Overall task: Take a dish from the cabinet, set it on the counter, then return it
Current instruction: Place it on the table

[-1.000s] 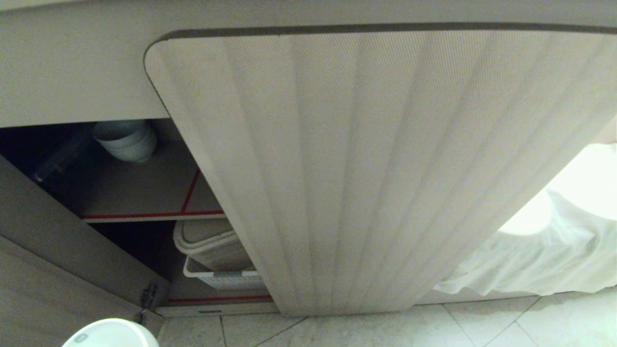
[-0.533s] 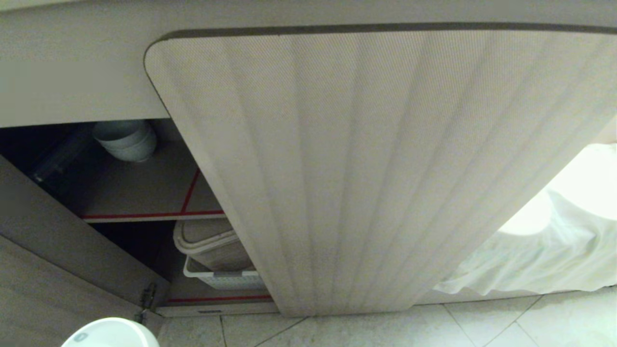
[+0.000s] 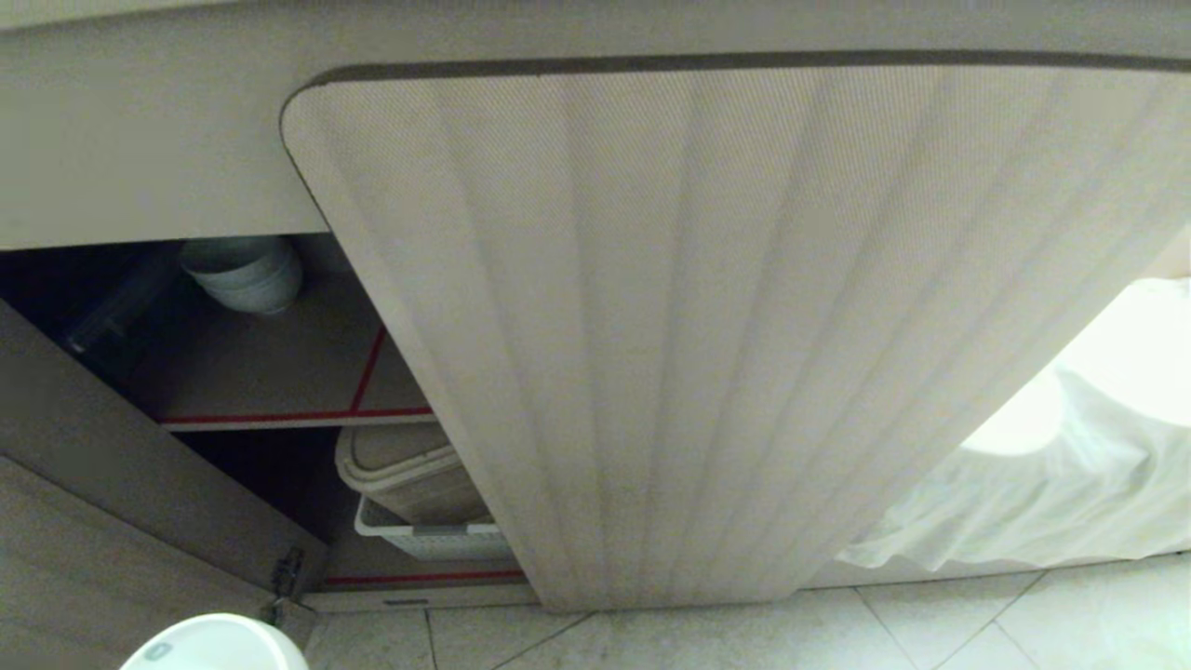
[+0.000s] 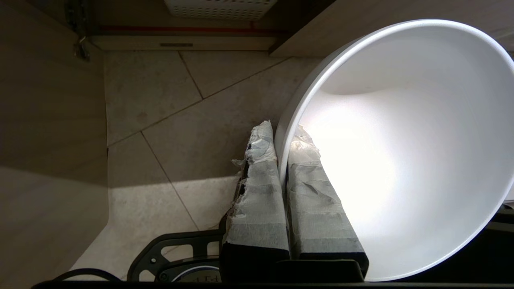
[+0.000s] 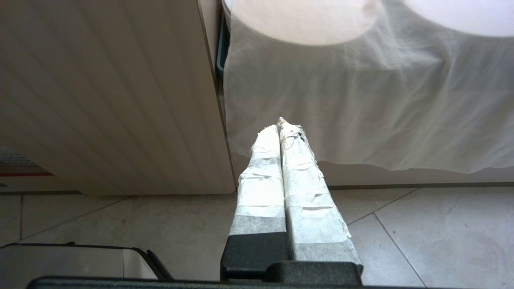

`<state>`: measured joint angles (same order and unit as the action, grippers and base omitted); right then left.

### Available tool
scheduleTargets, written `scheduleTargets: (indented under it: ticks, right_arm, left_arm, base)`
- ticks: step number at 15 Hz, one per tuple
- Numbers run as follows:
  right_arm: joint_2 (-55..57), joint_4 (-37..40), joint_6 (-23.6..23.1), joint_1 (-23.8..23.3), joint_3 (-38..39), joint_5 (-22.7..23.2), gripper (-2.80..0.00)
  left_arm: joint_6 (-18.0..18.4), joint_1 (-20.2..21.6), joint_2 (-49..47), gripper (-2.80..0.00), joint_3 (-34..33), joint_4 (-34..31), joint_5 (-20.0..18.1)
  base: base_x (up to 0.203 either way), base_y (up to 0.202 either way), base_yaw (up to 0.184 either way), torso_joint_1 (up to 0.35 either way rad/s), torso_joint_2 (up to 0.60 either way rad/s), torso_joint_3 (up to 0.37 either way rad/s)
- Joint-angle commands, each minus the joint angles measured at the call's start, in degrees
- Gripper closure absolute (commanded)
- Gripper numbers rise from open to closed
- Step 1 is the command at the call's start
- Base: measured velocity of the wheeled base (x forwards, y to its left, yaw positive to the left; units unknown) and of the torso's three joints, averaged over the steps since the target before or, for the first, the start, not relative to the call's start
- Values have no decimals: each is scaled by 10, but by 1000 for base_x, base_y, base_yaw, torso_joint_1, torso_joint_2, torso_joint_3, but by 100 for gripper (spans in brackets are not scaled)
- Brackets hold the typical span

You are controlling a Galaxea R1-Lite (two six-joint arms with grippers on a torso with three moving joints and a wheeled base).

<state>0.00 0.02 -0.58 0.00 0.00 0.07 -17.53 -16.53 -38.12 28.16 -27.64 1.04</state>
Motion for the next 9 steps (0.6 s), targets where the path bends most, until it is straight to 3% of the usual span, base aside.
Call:
scheduleTargets:
  ticks: [1, 4, 9]
  right_arm:
    - [0, 0, -1, 0, 0, 0, 0]
    - [0, 0, -1, 0, 0, 1, 0]
    - [0, 0, -1, 0, 0, 0, 0]
  left_arm:
    - [-1, 0, -2, 0, 1, -1, 0]
    - [-1, -1, -1, 0, 1, -1, -1]
    - [-1, -24, 5, 0, 5, -3, -20]
  base:
    - [0, 0, 0, 63, -253, -202]
    - [0, 0, 0, 73, -225, -272]
    - [0, 0, 0, 182, -538, -293]
